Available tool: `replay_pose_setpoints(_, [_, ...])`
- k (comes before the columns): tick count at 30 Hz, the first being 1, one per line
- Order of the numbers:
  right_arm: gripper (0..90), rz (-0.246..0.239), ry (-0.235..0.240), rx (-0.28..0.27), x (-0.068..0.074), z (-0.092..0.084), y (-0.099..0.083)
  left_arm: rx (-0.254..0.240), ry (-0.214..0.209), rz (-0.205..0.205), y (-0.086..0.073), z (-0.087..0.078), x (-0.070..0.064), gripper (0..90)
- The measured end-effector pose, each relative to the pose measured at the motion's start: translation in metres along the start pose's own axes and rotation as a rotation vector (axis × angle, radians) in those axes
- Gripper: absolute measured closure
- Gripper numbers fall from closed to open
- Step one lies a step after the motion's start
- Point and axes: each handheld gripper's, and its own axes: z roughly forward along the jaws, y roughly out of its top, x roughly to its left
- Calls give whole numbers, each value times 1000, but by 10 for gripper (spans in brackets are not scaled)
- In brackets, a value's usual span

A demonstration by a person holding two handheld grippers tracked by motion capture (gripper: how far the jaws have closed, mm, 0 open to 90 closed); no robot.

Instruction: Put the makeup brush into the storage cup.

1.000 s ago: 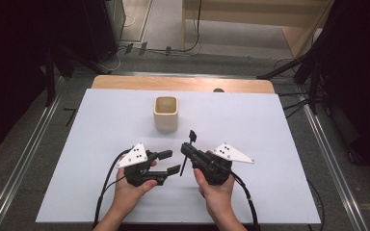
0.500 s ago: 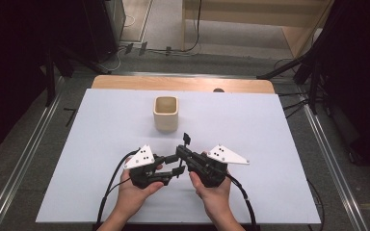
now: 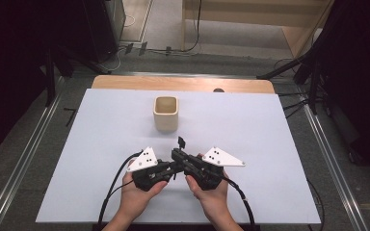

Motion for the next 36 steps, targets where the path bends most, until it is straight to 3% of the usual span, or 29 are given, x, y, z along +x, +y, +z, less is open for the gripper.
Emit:
replay_pose_setpoints(2, [843,7,4,1,-2,0,-1,1,3,-3,0,0,0,853])
replay_pose_setpoints(6, [605,30,44,-17,-9,-4,0,-6,13,-14,-2,-3,4,855])
replay_pose_setpoints(12, [326,-9,-45,-39,-19,-19,6,-25,42,-32,-2,-10,14,855])
replay_pose_setpoints(15, [149,-71,-102,-29,-23,-26,9,-40,53,-36,-2,-14,17,855])
replay_pose_setpoints(18, [23,-87,-120,-22,-31,-32,9,-48,56,-38,-2,-16,20,855])
replay_pose_setpoints(20, [0,-82,-109,-15,-38,-37,9,-36,66,-38,-2,-16,23,855])
replay_pose_setpoints(28, [0,-132,-202,-6,-67,-75,2,-54,99,-76,-3,-22,35,855])
replay_pose_setpoints(32, [0,-71,-220,-39,-83,-98,-7,-68,108,-73,-1,-24,35,856])
replay_pose_setpoints(36, [0,-100,-259,-56,-88,-115,-5,-80,107,-72,1,-26,33,856])
